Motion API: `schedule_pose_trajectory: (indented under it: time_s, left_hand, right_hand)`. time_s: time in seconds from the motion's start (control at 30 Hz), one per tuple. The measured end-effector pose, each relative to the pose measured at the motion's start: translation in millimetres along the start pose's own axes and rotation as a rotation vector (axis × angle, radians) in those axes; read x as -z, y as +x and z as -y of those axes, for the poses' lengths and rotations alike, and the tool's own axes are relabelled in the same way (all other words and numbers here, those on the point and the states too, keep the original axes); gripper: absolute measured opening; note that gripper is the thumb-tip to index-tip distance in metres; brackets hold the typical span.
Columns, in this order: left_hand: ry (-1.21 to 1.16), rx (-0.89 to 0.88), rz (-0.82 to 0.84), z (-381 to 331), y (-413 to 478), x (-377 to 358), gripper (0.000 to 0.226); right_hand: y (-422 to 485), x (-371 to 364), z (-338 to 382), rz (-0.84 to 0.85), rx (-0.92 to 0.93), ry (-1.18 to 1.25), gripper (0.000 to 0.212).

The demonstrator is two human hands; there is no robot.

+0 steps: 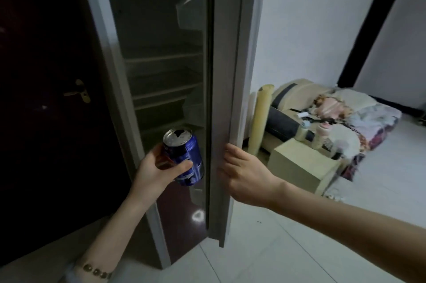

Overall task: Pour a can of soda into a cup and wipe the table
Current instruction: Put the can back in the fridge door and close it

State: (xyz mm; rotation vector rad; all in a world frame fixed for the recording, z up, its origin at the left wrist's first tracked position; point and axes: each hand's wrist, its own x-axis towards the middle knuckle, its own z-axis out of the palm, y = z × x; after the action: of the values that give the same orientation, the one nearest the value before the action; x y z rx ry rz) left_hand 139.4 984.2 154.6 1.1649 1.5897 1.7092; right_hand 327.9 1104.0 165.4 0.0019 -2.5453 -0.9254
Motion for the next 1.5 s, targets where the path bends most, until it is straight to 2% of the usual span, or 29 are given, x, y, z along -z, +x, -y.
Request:
schedule_pose_trajectory:
  time_s: [0.07,0.17,0.3,0.4,0.5,0.6,0.67,0.73,0.93,1.07,1.23,1.5]
  left_hand:
    - [-0.012,0.002,0.044,-2,-9,-23,0.066]
    - [-0.039,0.004,0.078,-6,-20,-57,0.066]
    - [-0.056,-0.006,0.126,-10,-33,-102,0.064]
    - [-0.074,-0.030,0.174,-12,-41,-131,0.066]
    - [-0.078,-0.023,0.219,-15,-44,-158,0.067]
    - [-0.082,-0.029,0.256,-16,-38,-182,0.065]
    - [-0.078,-0.034,0.288,-20,-31,-196,0.066]
    - [-0.065,-0.049,0.318,-27,-22,-209,0.058]
    - [-0.040,-0.155,0.381,-58,43,-249,0.060]
    - [-0.075,-0.201,0.453,-86,100,-278,0.046]
    - [-0.075,-0.231,0.507,-101,180,-301,0.063]
    - [0.019,-0.272,0.538,-85,265,-349,0.072]
  right_hand:
    - [-30,10,-7,0.057,-0.060,0.002,0.025]
    - [-74,22,-17,0.115,-0.176,-0.034,0.024]
    - [-127,33,-30,0.199,-0.321,-0.029,0.036]
    - [-153,37,-30,0.335,-0.526,-0.019,0.050]
    - [-167,40,-25,0.456,-0.788,0.090,0.065]
    - [-179,40,-35,0.452,-0.956,0.284,0.079]
    - [-187,40,-48,0.404,-1.040,0.374,0.085]
    - [-199,37,-61,0.348,-1.112,0.437,0.089]
    - [-232,17,-99,0.167,-1.277,0.480,0.084]
    - [-249,-1,-126,0.067,-1.388,0.517,0.082]
    - [-261,-20,-164,0.000,-1.518,0.569,0.076]
    - [-282,-51,-215,-0.079,-1.638,0.656,0.074]
